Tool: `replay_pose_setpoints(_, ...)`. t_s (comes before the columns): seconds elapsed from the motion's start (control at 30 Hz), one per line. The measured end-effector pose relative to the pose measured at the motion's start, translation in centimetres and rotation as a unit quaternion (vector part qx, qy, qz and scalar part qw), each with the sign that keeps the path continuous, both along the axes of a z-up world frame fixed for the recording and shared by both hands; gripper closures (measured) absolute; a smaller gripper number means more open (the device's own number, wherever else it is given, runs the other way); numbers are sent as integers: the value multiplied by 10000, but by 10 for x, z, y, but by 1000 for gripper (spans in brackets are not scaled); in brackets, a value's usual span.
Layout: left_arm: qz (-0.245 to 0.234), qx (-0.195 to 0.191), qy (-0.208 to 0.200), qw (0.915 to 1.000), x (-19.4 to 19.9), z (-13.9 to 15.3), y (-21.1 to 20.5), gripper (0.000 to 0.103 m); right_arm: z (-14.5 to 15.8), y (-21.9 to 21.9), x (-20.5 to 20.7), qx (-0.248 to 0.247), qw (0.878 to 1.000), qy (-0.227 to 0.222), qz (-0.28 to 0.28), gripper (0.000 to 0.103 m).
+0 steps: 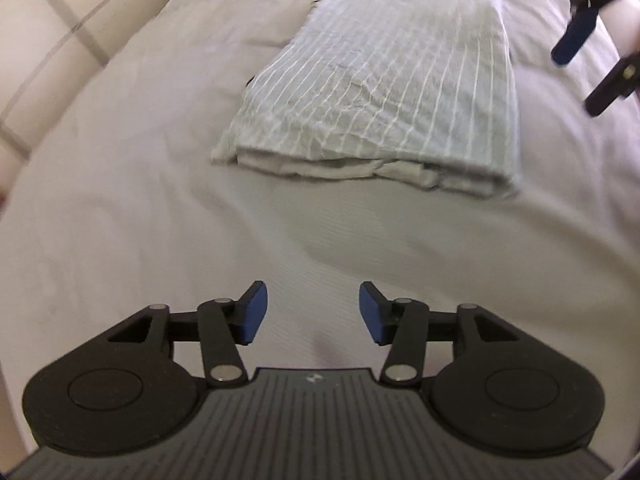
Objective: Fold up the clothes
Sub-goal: 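Lift both open grippers away from the folded striped shirt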
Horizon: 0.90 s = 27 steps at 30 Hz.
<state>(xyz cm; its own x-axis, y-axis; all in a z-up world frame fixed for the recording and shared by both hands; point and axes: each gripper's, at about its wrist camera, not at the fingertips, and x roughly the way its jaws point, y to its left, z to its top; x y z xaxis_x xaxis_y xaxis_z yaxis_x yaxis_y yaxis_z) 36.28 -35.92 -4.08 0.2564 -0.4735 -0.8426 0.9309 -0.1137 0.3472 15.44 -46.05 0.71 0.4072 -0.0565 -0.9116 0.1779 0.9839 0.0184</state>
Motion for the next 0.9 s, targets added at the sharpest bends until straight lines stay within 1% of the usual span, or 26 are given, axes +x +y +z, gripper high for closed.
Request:
replay_pose_setpoints(0.1, -667, 73, -467, 9966, 6, -11, -13, 52, 1, 17, 10, 4, 10000, -19, -67, 53)
replay_pose_setpoints(0.17, -1124, 118, -729, 9909, 7, -16, -20, 49, 0, 23, 17, 36, 9998, -77, -203, 52)
replay_pose_setpoints(0.27, -1791, 102, -1089, 9777, 5, -23, -28, 45, -6, 29, 24, 112, 9989, -113, -449, 51)
replay_pose_setpoints(0.3, -1986, 82, -1168, 9731, 5, -25, -30, 43, -7, 30, 26, 124, 9985, -116, -511, 51)
replay_pose_setpoints(0.37, -2291, 22, -1295, 9648, 6, -31, -34, 42, -12, 33, 29, 158, 9979, -148, -617, 48)
replay_pose_setpoints(0.4, -2380, -4, -1297, 9626, 7, -33, -37, 42, -15, 35, 30, 172, 9975, -155, -673, 48)
replay_pose_setpoints(0.47, -2341, -38, -1065, 9664, 11, -39, -44, 42, -24, 37, 32, 197, 9970, -125, -732, 48)
replay_pose_setpoints(0.5, -2345, -42, -978, 9672, 12, -40, -47, 42, -28, 39, 34, 170, 9970, -77, -746, 48)
replay_pose_setpoints(0.53, -2406, -26, -956, 9659, 11, -41, -49, 42, -32, 40, 36, 101, 9967, 4, -800, 48)
replay_pose_setpoints(0.63, -2567, 17, -870, 9626, 8, -43, -53, 42, -37, 31, 35, 258, 9887, 227, -1461, 48)
replay_pose_setpoints(0.7, -2579, 24, -740, 9633, 7, -42, -55, 42, -38, 27, 34, 343, 9822, 339, -1816, 48)
replay_pose_setpoints(0.77, -2608, 34, -637, 9633, 7, -41, -58, 42, -37, 25, 34, 312, 9791, 385, -1970, 48)
replay_pose_setpoints(0.9, -2745, 66, -599, 9597, 5, -43, -61, 42, -34, 21, 33, 295, 9754, 384, -2149, 48)
